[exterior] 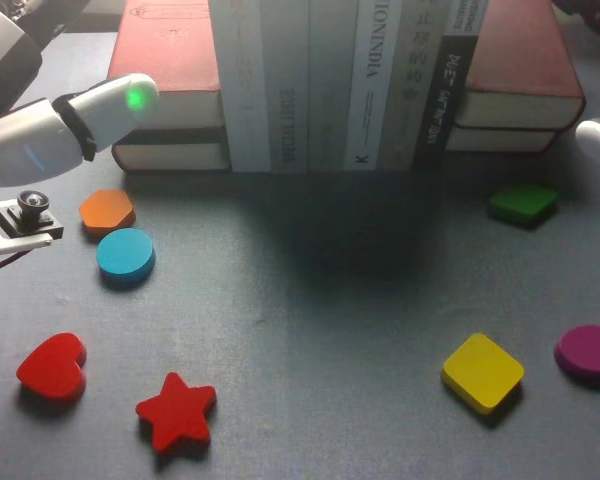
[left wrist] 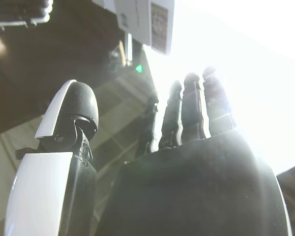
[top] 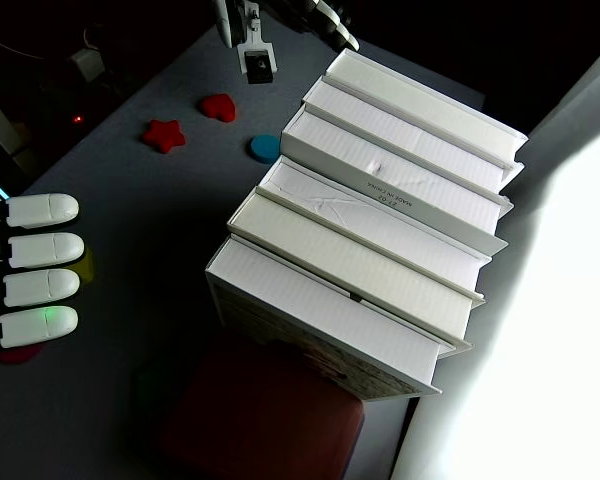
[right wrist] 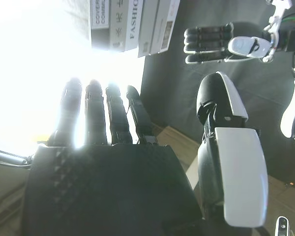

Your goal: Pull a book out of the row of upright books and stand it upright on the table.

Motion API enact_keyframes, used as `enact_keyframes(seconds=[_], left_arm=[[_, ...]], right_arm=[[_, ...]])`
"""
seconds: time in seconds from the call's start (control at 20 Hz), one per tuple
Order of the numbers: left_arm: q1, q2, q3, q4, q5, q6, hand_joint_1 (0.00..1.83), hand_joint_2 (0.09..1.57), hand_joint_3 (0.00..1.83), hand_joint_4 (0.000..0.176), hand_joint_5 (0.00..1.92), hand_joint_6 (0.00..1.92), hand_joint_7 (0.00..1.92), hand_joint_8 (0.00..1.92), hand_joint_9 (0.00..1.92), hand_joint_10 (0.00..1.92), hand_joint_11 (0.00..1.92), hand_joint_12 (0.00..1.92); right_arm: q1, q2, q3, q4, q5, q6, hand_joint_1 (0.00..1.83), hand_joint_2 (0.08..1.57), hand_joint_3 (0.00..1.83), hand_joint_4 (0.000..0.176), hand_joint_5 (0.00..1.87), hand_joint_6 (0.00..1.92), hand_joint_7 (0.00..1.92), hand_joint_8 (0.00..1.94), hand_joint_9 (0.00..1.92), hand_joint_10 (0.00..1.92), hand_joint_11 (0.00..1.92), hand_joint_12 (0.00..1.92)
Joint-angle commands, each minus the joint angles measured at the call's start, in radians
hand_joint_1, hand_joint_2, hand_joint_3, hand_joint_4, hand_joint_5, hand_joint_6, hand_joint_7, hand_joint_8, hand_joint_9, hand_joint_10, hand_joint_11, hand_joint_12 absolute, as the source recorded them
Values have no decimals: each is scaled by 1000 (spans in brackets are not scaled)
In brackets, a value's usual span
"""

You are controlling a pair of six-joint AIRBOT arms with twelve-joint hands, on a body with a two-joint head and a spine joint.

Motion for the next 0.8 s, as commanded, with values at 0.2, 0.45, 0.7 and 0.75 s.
enact_keyframes(seconds=[0.2, 0.45, 0.7, 0.75], left_arm=[[-4, 4, 0, -23, -126, -6, 556, 1285, 3, 39, 85, 22, 0, 0, 0, 0, 7, 3], [-4, 2, 2, -24, -121, -7, 480, 1302, 6, 56, 40, 1, 0, 0, 0, 0, 0, 0], [0, -3, 4, -27, -122, -10, 471, 1290, 0, 78, 50, 8, 0, 0, 0, 0, 1, 0], [1, -3, 5, -27, -123, -10, 482, 1289, 0, 83, 51, 7, 0, 0, 0, 0, 0, 0]], right_arm=[[38, 5, 7, 13, 120, 2, 519, 1384, 9, 0, 0, 0, 0, 0, 0, 0, 0, 0], [157, -22, 55, -13, 26, 3, 553, 1414, 11, 0, 0, 0, 0, 0, 0, 0, 0, 0], [335, -86, 128, -88, -136, 4, 260, 1405, 0, 20, 0, 0, 0, 0, 0, 0, 0, 0], [359, -96, 136, -101, -159, 4, 251, 1394, 0, 27, 0, 0, 0, 0, 0, 0, 0, 0]])
